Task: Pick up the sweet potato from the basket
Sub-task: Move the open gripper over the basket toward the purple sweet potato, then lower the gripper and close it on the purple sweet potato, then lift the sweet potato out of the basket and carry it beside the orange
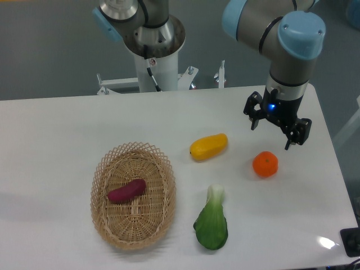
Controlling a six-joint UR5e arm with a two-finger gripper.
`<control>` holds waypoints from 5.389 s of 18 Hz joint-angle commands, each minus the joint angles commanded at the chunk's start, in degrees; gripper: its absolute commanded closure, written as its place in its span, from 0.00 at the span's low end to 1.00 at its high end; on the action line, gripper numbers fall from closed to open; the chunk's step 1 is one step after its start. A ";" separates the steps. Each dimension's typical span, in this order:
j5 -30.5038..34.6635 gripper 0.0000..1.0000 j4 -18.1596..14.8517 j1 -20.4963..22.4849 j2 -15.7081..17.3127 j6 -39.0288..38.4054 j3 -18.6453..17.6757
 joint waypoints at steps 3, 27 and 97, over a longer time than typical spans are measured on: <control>0.00 0.00 0.00 -0.26 0.00 -0.17 -0.44; 0.26 0.00 11.41 -24.16 -1.66 -31.02 -11.51; -2.37 0.74 2.90 -3.17 -4.04 -4.93 2.37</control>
